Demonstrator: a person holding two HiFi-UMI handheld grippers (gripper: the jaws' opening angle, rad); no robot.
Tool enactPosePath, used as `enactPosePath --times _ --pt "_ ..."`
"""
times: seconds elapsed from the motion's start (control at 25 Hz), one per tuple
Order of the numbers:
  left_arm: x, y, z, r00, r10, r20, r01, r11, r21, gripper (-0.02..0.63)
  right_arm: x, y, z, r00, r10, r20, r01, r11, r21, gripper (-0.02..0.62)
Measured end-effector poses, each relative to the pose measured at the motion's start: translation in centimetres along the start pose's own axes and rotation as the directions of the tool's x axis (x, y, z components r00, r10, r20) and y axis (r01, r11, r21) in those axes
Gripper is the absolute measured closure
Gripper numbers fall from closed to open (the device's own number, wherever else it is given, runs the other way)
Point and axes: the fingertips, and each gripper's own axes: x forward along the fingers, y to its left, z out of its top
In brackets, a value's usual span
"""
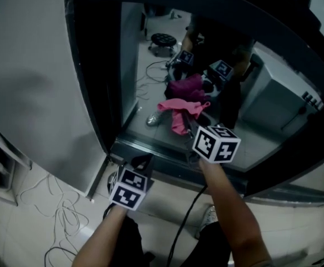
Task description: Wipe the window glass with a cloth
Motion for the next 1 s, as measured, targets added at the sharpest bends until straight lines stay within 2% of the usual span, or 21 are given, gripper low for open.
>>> enactPosePath --times 0.36,0.56,0.76,1.0 --pt "0.0 -3.0 4.2 0.999 -0.024 0.039 0.021 0.998 0.066 0.601 -4.2 -1.0 7.7 0.991 0.005 0.131 -0.001 1.0 -0.03 0.509" --pt "1.0 -5.6 5.2 0.998 -0.054 0.039 0.05 0.994 0.098 0.601 -7.8 -3.1 11.2 0.98 -0.021 0.199 0.034 0.998 -0.061 0.509" --pt "2.2 -8.3 5.9 0.995 -0.091 0.04 0.085 0.989 0.12 0.601 -11.1 -5.9 12.8 0.966 -0.065 0.252 0.08 0.996 -0.048 0.509" --pt "4.0 -11.7 6.7 0.989 -0.14 0.038 0.134 0.981 0.139 0.601 -15.5 -10.5 13.6 0.944 -0.155 0.291 0.168 0.986 -0.017 0.509"
